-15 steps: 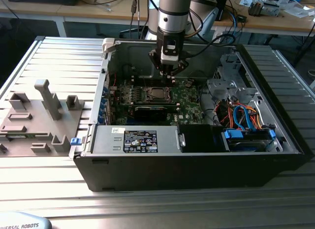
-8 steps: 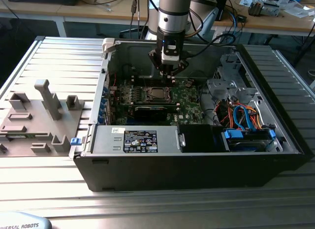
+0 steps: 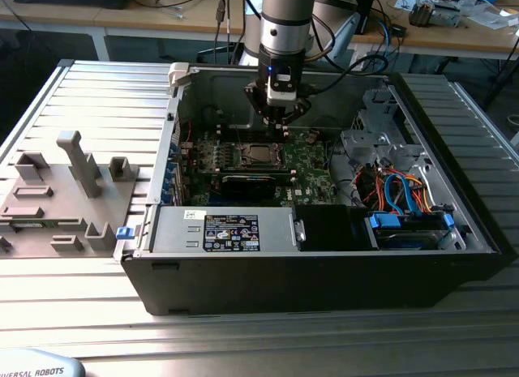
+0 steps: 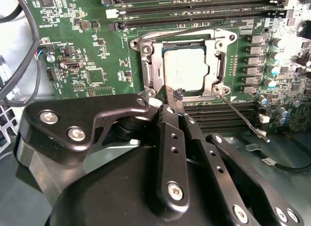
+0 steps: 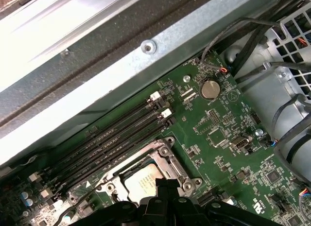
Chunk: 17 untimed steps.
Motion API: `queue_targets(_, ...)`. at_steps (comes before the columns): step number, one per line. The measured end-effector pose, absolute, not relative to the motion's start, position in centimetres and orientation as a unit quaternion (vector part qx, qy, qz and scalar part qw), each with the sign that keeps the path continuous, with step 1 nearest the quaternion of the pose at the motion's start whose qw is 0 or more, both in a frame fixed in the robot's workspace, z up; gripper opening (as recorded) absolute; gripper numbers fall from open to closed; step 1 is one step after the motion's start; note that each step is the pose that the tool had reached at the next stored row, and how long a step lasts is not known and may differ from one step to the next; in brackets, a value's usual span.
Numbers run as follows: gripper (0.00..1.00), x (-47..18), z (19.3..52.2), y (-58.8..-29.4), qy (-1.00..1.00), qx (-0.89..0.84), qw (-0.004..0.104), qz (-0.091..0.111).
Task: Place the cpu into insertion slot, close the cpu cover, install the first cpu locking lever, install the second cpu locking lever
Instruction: 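Install the first cpu locking lever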
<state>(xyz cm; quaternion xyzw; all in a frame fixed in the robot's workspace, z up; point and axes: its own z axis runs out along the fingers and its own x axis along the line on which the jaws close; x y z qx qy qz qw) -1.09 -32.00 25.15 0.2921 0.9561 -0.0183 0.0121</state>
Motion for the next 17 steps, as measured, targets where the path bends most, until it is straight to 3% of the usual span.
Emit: queue_targets(17,0.11,-1.09,25.15,-32.00,0.962,0.274,0.012,-0.018)
